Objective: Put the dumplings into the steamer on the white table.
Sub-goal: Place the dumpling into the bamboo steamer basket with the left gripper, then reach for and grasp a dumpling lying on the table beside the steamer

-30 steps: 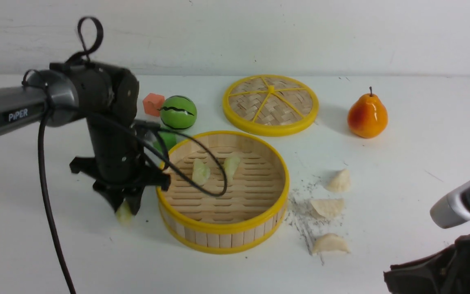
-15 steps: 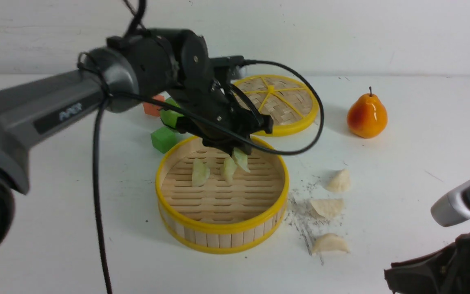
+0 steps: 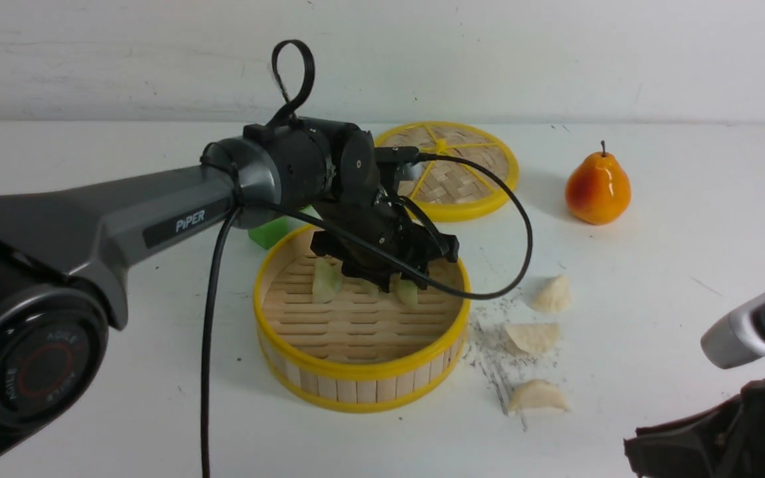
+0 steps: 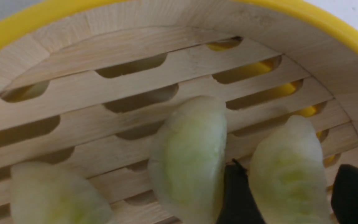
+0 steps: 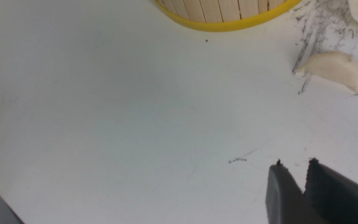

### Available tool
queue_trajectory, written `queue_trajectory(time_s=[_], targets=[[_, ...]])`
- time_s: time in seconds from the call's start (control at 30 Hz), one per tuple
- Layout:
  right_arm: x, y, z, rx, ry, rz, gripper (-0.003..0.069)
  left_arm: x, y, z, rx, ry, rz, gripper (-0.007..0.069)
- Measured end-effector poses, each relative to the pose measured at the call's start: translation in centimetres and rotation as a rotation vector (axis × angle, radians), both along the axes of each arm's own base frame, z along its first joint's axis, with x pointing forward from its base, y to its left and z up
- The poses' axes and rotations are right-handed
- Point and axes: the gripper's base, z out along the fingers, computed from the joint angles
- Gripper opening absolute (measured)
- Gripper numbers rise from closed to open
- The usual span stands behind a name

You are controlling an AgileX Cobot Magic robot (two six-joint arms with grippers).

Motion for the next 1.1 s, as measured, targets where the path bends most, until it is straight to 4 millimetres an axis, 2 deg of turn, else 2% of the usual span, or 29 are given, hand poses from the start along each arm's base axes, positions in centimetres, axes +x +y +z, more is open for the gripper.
queue_trajectory(time_s=[0.07,0.2,0.27,0.3,0.4,0.53,0.6,0.63,0.7,0.77,0.8,0.83,0.93,1.0,1.07,1.1], targets=[[0.0,0.0,0.0,0.0,0.002,0.002,0.0127,0.0,0.0,0.5,0.002,0.005,-0.003,0.0435],[-0.2,0.1,-0.1,-0.003,0.013,0.016,0.0136,-0.4,0.1,3.4,0.008,0.021,-0.022,0.0437],[-0.1,0.0,0.0,-0.01,0.011,0.022,0.0154,-1.2,0.6,7.4,0.018,0.008,-0.041,0.0411],[0.1,0.1,0.2,-0.015,0.005,0.024,0.0172,-2.1,1.2,10.3,0.038,-0.003,-0.058,0.0381],[1.2,0.3,1.1,-0.028,-0.005,0.039,0.0233,-4.5,2.8,16.1,0.059,-0.071,-0.092,0.0294],[3.7,0.9,1.9,-0.052,0.013,0.071,0.0325,-8.2,5.2,22.3,0.05,-0.183,-0.116,0.0163],[5.2,1.2,1.9,-0.071,0.035,0.088,0.036,-9.8,6.1,24.0,0.035,-0.217,-0.118,0.0118],[6.9,1.6,1.8,-0.092,0.055,0.103,0.0386,-11.4,7.0,25.1,0.024,-0.237,-0.119,0.0072],[8.5,1.9,1.1,-0.107,0.084,0.112,0.0396,-12.9,7.7,25.3,0.021,-0.226,-0.13,0.0034],[11.0,2.4,-0.1,-0.148,0.097,0.155,0.0402,-15.0,8.8,24.8,0.037,-0.205,-0.158,-0.0003],[11.0,2.4,-0.1,-0.148,0.097,0.155,0.0402,-15.0,8.8,24.8,0.037,-0.205,-0.158,-0.0006],[12.3,2.7,-1.0,-0.18,0.089,0.202,0.0404,-16.3,9.6,23.7,0.065,-0.171,-0.175,-0.0014],[14.8,3.2,-3.0,-0.249,0.058,0.323,0.0404,-18.5,11.6,21.6,0.091,-0.149,-0.144,-0.0014],[15.8,3.6,-4.4,-0.293,0.031,0.405,0.0397,-19.6,13.3,20.3,0.098,-0.179,-0.08,-0.0014],[16.8,4.1,-5.9,-0.331,0.01,0.496,0.0377,-21.5,15.8,19.5,0.118,-0.232,-0.01,-0.0014],[17.0,4.3,-6.1,-0.34,-0.001,0.519,0.037,-21.8,16.2,19.1,0.13,-0.234,0.004,-0.0014]])
